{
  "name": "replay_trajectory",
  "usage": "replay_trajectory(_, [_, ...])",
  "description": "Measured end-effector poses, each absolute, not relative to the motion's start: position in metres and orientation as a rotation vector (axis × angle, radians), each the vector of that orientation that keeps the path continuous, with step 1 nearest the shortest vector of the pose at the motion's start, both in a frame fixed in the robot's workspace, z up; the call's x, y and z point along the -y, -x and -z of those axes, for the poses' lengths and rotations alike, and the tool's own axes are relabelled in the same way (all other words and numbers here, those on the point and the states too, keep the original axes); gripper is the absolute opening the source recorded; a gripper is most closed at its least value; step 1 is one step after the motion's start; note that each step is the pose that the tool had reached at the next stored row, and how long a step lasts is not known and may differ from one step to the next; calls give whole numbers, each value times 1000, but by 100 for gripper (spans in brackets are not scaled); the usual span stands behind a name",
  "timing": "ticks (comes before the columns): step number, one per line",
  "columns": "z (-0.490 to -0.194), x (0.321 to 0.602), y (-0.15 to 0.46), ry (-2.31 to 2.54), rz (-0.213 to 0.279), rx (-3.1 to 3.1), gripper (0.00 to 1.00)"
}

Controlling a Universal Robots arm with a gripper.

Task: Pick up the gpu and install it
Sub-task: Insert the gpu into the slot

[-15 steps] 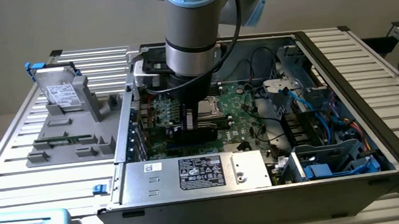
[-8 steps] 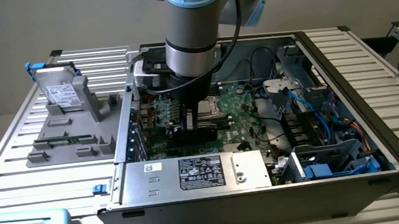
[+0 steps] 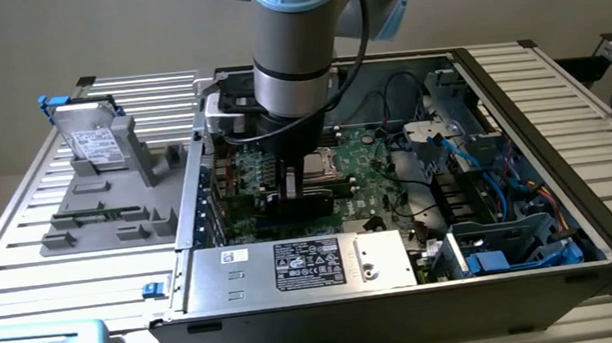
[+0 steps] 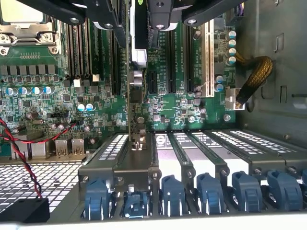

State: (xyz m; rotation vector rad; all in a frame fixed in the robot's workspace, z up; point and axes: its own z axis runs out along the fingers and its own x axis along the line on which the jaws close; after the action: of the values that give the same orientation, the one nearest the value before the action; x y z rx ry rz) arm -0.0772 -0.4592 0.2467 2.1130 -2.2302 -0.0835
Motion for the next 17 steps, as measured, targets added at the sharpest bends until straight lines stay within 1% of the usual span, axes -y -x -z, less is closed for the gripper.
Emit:
replay_trajectory(9, [-247, 459, 77, -2115, 78, 2232, 28])
replay_trajectory(17, [-247, 456, 80, -2122, 61, 2239, 28])
